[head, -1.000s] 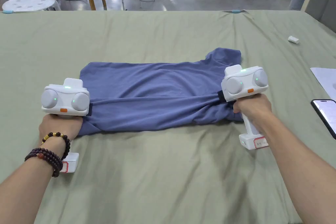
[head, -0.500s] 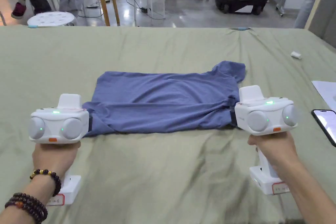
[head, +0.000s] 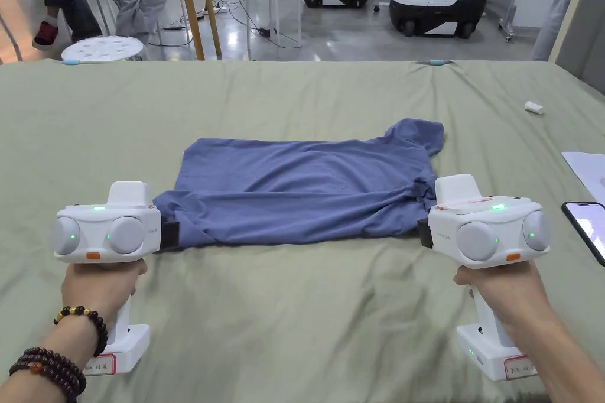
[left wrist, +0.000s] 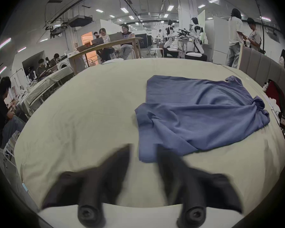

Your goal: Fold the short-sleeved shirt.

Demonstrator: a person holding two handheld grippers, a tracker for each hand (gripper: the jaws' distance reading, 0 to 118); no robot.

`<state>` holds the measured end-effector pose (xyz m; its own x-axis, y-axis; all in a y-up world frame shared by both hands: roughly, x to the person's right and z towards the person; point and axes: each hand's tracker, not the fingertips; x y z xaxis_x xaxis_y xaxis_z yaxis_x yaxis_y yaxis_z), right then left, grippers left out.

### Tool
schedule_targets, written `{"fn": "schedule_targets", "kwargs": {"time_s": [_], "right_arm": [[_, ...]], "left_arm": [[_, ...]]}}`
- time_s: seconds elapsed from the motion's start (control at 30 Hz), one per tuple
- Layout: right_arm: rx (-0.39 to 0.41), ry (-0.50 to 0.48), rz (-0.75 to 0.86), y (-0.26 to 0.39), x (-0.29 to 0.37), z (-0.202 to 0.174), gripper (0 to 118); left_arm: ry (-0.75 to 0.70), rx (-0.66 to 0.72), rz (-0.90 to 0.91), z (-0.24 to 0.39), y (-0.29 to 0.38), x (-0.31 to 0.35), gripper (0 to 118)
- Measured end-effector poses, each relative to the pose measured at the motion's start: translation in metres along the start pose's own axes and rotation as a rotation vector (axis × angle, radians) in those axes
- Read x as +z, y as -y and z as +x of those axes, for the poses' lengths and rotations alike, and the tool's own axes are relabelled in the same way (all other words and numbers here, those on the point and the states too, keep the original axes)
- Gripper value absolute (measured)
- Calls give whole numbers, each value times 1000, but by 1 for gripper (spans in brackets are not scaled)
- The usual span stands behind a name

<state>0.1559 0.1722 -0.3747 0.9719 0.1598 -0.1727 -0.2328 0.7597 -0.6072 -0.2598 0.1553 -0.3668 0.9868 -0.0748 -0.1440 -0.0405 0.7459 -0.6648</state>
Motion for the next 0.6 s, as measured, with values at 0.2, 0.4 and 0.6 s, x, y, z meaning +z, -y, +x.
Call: {"fn": "schedule_targets", "kwargs": {"time_s": [0.2, 0.4, 0.6], "right_arm": [[14, -13, -9, 3, -5, 0, 0], [34, 5, -39, 4, -17, 5, 0], [33, 25, -60, -1, -35, 5, 0]], "left_arm": [[-17, 19, -54, 8, -11, -46, 106], [-1, 34, -150, 13, -3, -77, 105], [-9, -24, -83, 23, -11, -51, 5]]}}
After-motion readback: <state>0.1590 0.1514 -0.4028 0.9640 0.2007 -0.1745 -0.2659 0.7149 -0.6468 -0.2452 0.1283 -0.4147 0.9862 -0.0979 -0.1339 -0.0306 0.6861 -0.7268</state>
